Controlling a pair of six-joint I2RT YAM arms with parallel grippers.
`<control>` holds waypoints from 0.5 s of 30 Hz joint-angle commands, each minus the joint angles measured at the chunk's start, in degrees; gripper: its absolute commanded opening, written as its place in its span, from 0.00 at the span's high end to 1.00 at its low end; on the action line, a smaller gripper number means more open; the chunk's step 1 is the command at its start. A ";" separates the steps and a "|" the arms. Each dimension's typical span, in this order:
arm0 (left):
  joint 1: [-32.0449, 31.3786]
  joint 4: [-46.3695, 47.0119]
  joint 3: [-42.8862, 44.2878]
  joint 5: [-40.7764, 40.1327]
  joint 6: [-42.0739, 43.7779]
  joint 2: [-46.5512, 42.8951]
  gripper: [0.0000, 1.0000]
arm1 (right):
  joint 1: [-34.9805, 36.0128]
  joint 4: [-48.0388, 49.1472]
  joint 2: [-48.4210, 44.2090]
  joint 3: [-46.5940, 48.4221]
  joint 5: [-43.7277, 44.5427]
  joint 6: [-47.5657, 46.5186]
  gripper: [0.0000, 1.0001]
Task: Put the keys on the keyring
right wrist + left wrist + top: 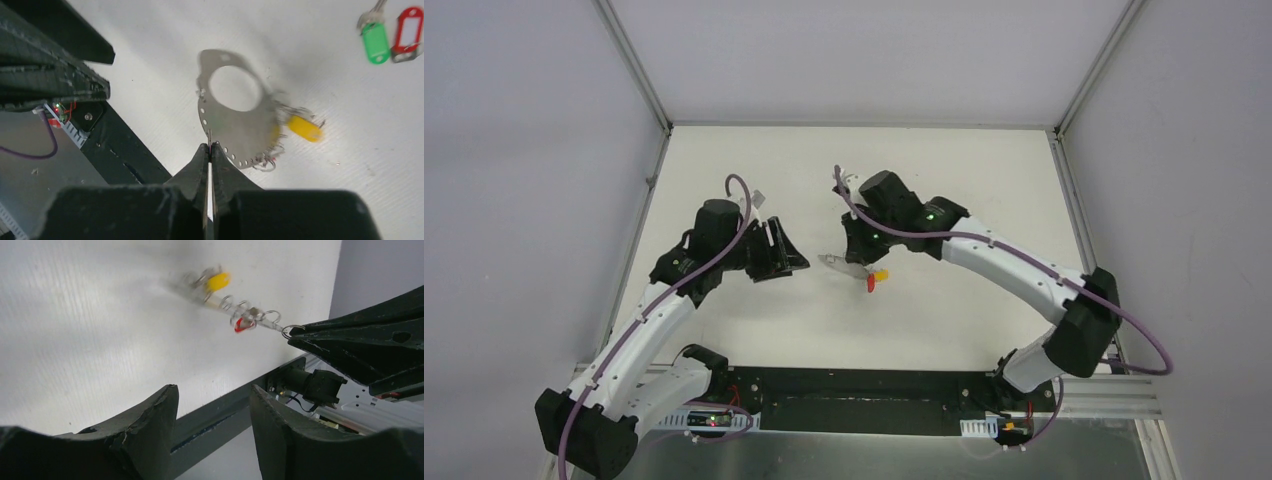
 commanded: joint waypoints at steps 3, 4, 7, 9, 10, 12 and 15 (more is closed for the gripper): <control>0.64 0.04 10.91 1.89 13.87 0.07 0.43 | -2.23 2.49 -11.16 -2.92 -8.45 -17.34 1.00; 0.64 0.15 12.31 3.05 15.35 0.57 0.42 | -2.32 2.63 -12.70 -3.32 -10.07 -19.46 1.00; 0.64 2.42 14.66 9.90 19.29 1.96 0.42 | -2.37 2.74 -17.50 -4.60 -13.22 -25.02 1.00; 0.64 5.81 14.73 14.84 20.33 2.56 0.42 | -2.46 3.12 -19.73 -5.66 -14.35 -27.82 1.00; 0.64 8.41 14.18 17.31 19.97 2.87 0.42 | -2.46 3.26 -20.71 -6.33 -15.54 -29.61 1.00; 0.52 16.69 11.82 23.09 17.38 3.01 0.42 | -2.50 3.68 -22.13 -7.61 -17.41 -31.67 1.00; -0.63 29.29 6.60 26.14 13.06 2.07 0.44 | -2.56 3.27 -23.04 -8.64 -20.25 -33.14 1.00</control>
